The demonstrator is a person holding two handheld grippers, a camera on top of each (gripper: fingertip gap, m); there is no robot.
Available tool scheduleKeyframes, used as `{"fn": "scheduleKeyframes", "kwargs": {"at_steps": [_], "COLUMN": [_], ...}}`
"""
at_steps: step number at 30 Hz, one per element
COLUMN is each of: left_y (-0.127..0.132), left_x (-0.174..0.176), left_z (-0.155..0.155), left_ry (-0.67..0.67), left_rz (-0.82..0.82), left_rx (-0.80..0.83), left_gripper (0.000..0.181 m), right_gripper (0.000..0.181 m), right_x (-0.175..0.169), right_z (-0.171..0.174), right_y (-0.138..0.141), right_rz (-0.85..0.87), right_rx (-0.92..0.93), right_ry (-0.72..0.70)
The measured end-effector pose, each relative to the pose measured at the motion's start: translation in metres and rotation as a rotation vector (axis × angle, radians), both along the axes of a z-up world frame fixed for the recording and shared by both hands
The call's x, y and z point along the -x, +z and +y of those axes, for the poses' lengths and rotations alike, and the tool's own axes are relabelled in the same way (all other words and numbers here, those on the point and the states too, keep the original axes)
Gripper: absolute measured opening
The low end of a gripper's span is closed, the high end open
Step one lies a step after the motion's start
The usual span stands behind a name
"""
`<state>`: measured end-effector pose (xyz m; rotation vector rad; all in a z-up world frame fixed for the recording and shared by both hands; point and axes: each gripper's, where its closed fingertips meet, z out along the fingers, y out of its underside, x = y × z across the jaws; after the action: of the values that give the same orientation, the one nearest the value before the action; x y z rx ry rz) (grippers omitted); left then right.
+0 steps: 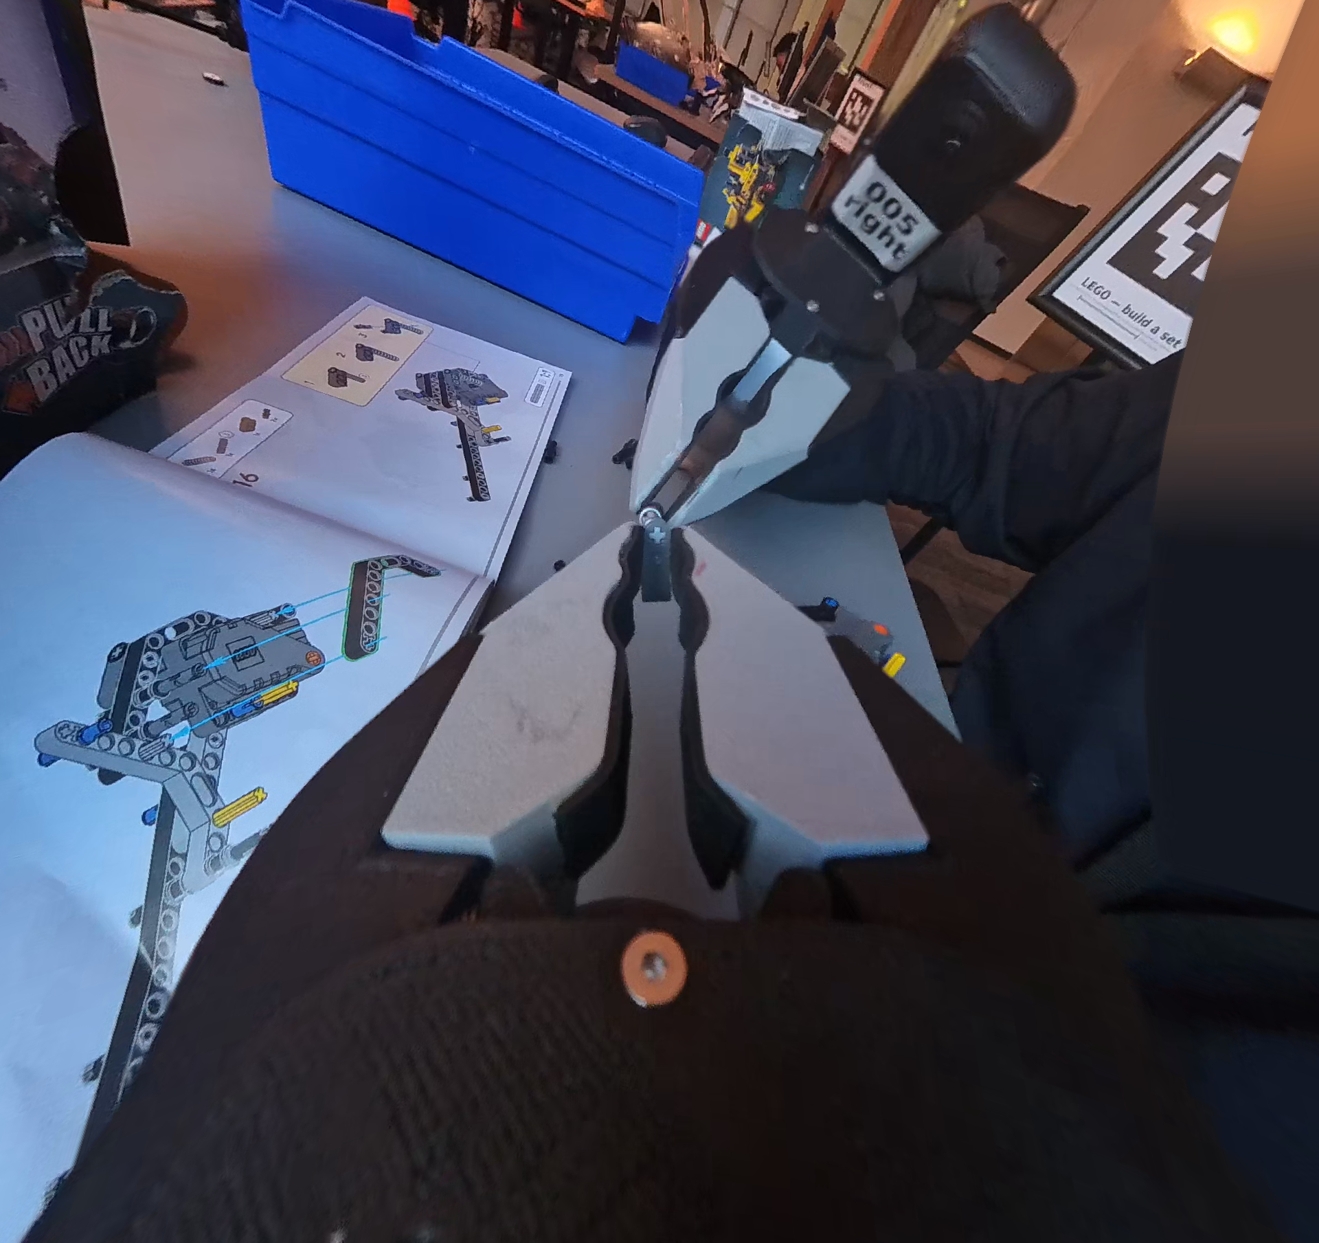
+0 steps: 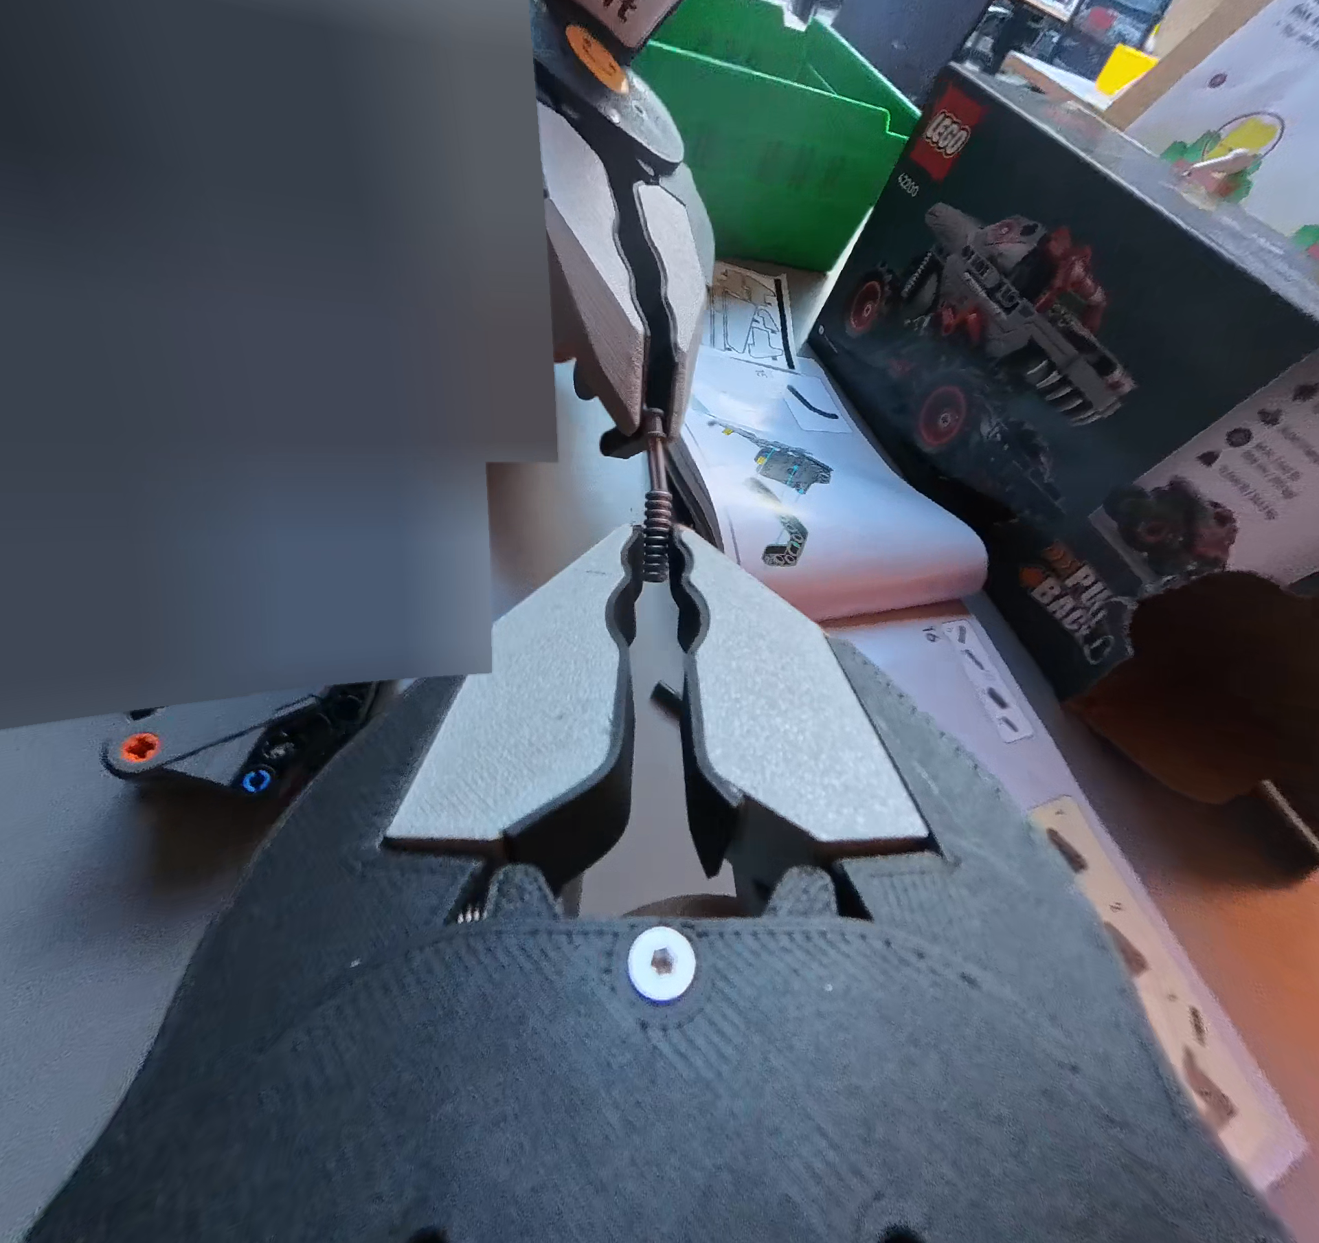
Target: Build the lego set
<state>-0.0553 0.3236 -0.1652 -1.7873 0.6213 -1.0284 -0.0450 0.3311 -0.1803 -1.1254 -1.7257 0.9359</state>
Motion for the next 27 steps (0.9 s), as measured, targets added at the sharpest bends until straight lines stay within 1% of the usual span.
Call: {"fn": "scheduleKeyframes", "kwargs": {"at_steps": [1,3,5,8,10,12,14,18,21,22,25,27], "left_y": [-0.002,-0.007,-0.012,-0.017,-0.016,-0.009,-0.012,-0.015,-0.016,-0.016,-0.016,-0.015], "left_x": [0.000,0.000,0.000,0.000,-0.006,-0.014,-0.013,0.001,0.004,0.004,0.003,0.003], "left_z": [0.000,0.000,0.000,0.000,-0.004,-0.009,-0.008,0.000,0.002,0.002,0.001,0.001], "left_ry": [0.001,0.002,0.004,0.004,-0.034,-0.070,-0.059,-0.006,0.008,0.007,0.000,-0.005], "left_rz": [0.014,0.043,0.059,0.075,0.058,0.000,0.013,0.039,0.023,0.023,0.031,0.028], "left_rx": [0.003,0.016,0.044,0.077,0.078,0.071,0.089,0.091,0.112,0.112,0.108,0.106], "left_gripper": [0.006,0.006,0.006,0.005,0.005,0.005,0.005,0.005,0.005,0.005,0.006,0.005], "right_gripper": [0.004,0.004,0.004,0.003,0.000,0.000,0.000,0.000,0.000,0.000,0.001,0.009], "right_x": [0.000,0.000,0.000,0.000,0.000,0.001,0.000,-0.006,-0.014,-0.017,-0.034,-0.051], "right_z": [0.000,-0.001,-0.001,-0.004,-0.009,-0.006,-0.001,0.019,0.032,0.034,0.032,0.025], "right_y": [-0.002,-0.007,-0.011,-0.003,0.004,0.000,-0.001,-0.011,-0.008,-0.009,-0.023,-0.034], "right_rz": [-0.006,-0.021,-0.028,0.025,0.058,0.037,0.039,-0.057,-0.055,-0.078,-0.207,-0.293], "right_rx": [-0.030,-0.062,-0.054,0.003,0.068,0.037,0.010,-0.010,0.032,0.047,0.091,0.107], "right_ry": [-0.001,0.000,0.009,0.032,0.055,0.037,0.013,-0.053,-0.080,-0.079,-0.052,-0.030]}}
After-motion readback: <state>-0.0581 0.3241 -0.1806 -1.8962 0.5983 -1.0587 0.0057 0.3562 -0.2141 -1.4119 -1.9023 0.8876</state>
